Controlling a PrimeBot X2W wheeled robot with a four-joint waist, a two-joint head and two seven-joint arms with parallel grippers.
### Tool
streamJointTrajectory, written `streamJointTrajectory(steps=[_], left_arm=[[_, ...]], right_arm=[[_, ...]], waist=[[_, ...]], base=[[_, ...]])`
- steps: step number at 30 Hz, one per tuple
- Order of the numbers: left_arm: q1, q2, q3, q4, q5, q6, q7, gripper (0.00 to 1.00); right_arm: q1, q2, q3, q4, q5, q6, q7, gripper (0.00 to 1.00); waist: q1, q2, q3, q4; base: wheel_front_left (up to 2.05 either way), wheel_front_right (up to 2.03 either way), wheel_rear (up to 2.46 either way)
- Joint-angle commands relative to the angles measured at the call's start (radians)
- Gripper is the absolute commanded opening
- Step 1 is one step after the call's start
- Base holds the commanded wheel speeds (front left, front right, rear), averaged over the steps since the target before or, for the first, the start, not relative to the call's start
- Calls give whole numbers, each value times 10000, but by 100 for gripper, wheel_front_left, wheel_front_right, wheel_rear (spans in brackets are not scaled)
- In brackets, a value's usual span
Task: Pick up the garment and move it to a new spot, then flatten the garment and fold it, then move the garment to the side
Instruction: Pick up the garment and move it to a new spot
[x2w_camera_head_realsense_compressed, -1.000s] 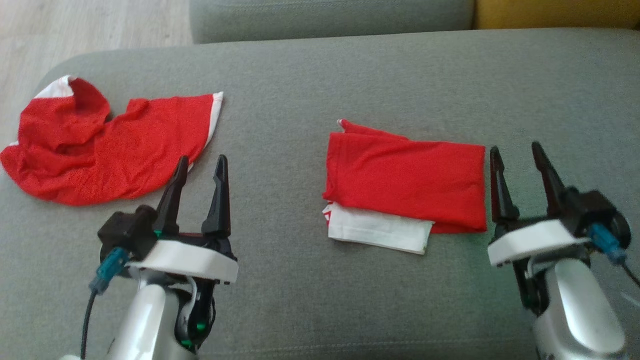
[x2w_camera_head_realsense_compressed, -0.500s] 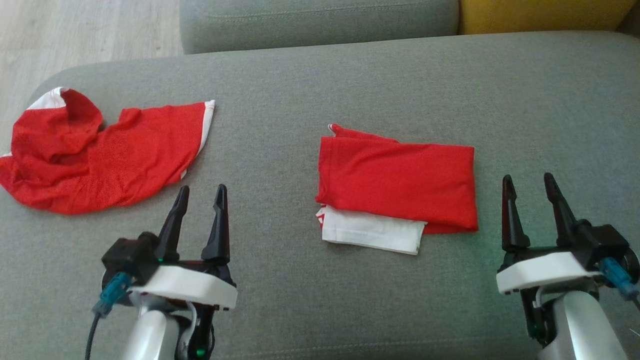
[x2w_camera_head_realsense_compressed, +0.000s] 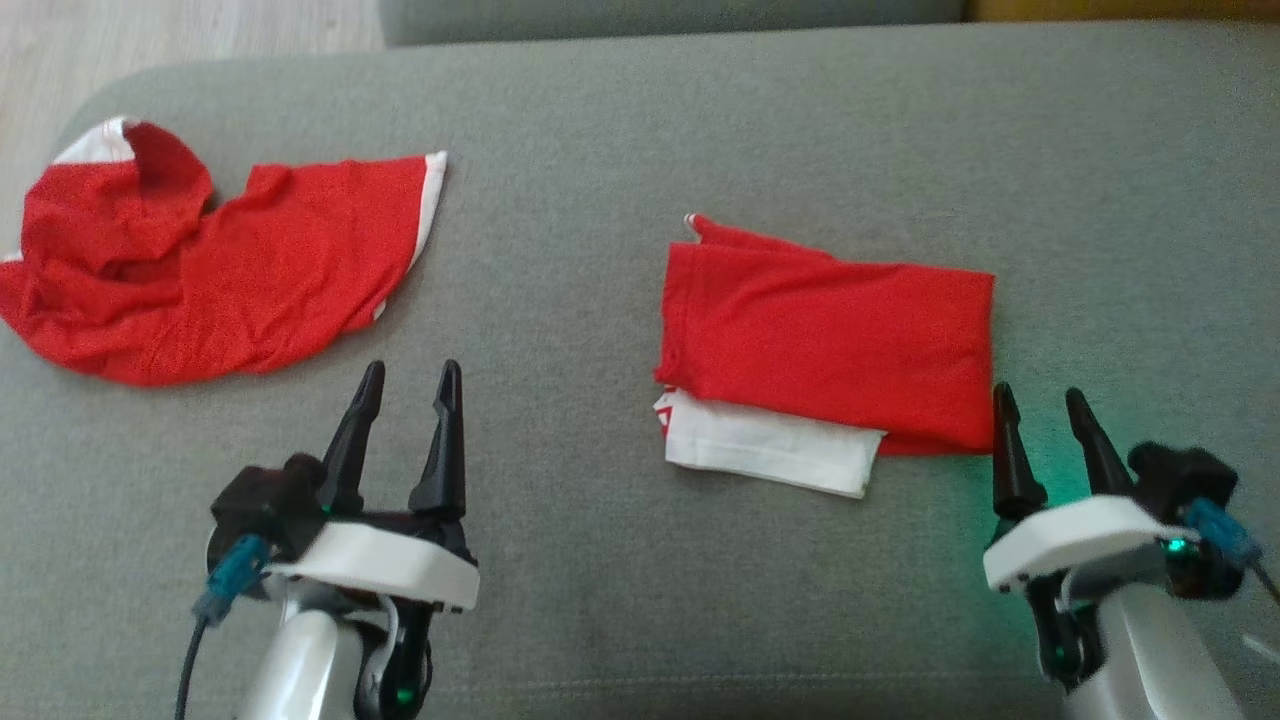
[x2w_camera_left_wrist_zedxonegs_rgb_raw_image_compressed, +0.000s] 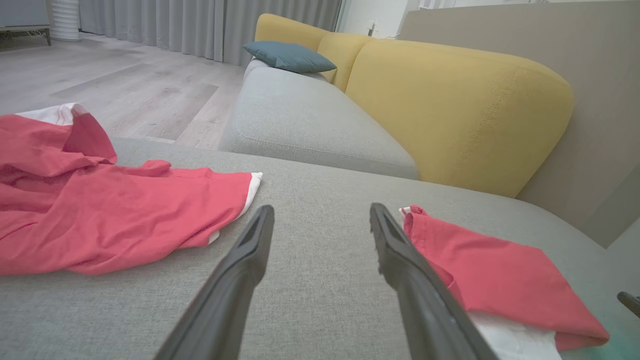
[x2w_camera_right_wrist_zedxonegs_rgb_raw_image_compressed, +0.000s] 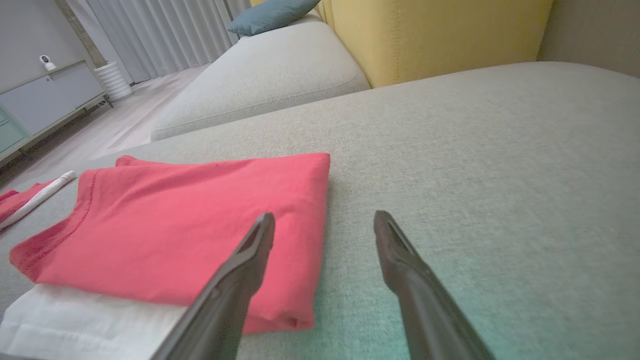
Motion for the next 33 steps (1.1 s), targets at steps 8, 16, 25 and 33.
streamJointTrajectory(steps=[8,16,25,33], left_arm=[[-985,77,253,-191,163,-139,-53,100],[-1254,77,548,-229,238,-216,-53,100],[-1508,77,626,-274,297,-243,-53,100],[-1544,77,718,-295,318,-306,-53,100]], right_arm=[[-1624,-25,73,1447,487,65,63,100],[-2462,-24,65,2523,288,65,56,100],[-3209,-90,52,2652,-1013,65,-155,0],[-3932,-1519,333,2367,-2159,65,-26,0]], waist=[[0,-1,904,624],[0,-1,1349,721],[0,-1,1526,354],[0,-1,1448,-89]], base=[[0,0,0],[0,0,0],[0,0,0],[0,0,0]])
